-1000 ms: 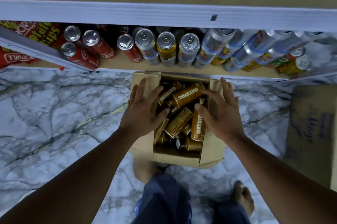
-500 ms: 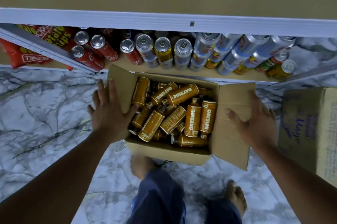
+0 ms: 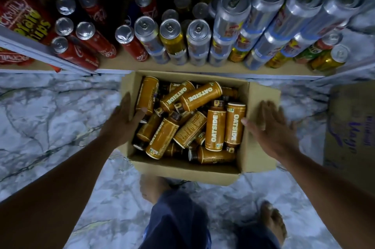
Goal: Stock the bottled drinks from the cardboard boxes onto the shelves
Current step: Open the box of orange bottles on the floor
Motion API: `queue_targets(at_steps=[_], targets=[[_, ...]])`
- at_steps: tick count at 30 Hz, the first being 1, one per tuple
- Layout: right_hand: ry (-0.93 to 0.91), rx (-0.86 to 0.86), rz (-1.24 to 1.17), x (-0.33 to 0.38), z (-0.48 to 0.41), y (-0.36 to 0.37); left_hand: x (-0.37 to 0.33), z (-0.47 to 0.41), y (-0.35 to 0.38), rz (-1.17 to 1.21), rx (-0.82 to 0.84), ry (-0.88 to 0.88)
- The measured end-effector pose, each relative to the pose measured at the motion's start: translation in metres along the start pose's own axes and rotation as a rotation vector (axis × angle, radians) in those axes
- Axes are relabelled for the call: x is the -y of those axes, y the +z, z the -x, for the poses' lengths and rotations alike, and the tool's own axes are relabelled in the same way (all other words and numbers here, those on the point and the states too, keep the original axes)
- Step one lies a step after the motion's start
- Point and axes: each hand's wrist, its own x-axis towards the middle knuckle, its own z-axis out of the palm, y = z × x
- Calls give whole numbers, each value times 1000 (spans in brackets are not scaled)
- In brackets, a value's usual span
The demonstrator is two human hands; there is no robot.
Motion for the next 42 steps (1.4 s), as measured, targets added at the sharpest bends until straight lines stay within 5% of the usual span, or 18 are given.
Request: queue_targets(at_steps=[6, 10, 20, 32, 37, 42], targets=[[112, -25, -570, 45, -7, 36, -4, 0, 22, 290, -29, 53], [108, -176, -511, 47, -8, 45, -7, 2, 34, 225, -114, 83], [79, -202, -502, 18, -46, 16, -42, -11, 46, 181, -183, 128], [92, -222, -474, 23, -37, 8, -39, -15, 34, 287, -91, 101], [-156, -482, -423, 35, -31, -1, -81, -3, 19, 85, -531, 374], [-293, -474, -386, 56, -38, -1, -119, -2, 36, 197, -333, 469]])
